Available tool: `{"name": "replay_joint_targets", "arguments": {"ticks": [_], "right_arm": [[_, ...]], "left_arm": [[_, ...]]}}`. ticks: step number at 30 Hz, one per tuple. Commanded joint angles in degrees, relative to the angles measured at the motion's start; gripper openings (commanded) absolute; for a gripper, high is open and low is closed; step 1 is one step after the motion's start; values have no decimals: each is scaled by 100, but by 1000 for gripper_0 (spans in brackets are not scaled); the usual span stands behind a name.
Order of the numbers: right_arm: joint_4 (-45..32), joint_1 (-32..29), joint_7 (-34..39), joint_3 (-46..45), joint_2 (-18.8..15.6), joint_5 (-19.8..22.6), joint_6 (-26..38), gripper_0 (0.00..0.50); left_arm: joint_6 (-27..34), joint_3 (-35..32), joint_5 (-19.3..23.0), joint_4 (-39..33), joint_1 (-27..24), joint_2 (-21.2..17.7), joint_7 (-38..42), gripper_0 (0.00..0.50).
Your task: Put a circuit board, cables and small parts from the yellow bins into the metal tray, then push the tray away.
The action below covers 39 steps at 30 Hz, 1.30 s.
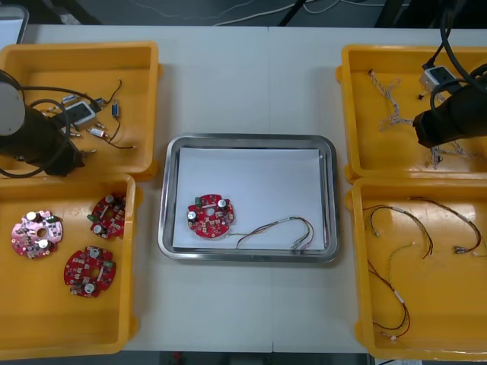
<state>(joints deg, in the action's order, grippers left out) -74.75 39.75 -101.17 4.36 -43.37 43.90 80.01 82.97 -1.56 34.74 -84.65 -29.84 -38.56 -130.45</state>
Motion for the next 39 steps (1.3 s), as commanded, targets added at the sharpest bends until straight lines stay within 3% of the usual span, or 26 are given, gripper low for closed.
{"name": "replay_joint_targets", "arguments": {"ticks": [1,9,15,21,25,39], "right_arm": [[-154,244,317,-365,-295,-127,-12,0],[-154,288,1178,-374,-295,-311,-153,0],[-154,349,1416,-330,-286,-303,-126,0],[-154,604,1486,-330,-312,-303,401,0],[-154,798,1530,-357,-312,-338,761,0],[-241,1255,1653,-708,-321,-303,1948,0]], "left_arm": [[-141,-19,-2,177,-259,77,-1088,500],[-159,7,-37,362,-382,156,-1080,500],[-168,7,-72,564,-523,252,-1080,500],[-211,112,-107,573,-576,288,-1027,500],[-220,139,-107,573,-567,279,-1009,465],[-220,227,-169,634,-584,279,-983,463]]}}
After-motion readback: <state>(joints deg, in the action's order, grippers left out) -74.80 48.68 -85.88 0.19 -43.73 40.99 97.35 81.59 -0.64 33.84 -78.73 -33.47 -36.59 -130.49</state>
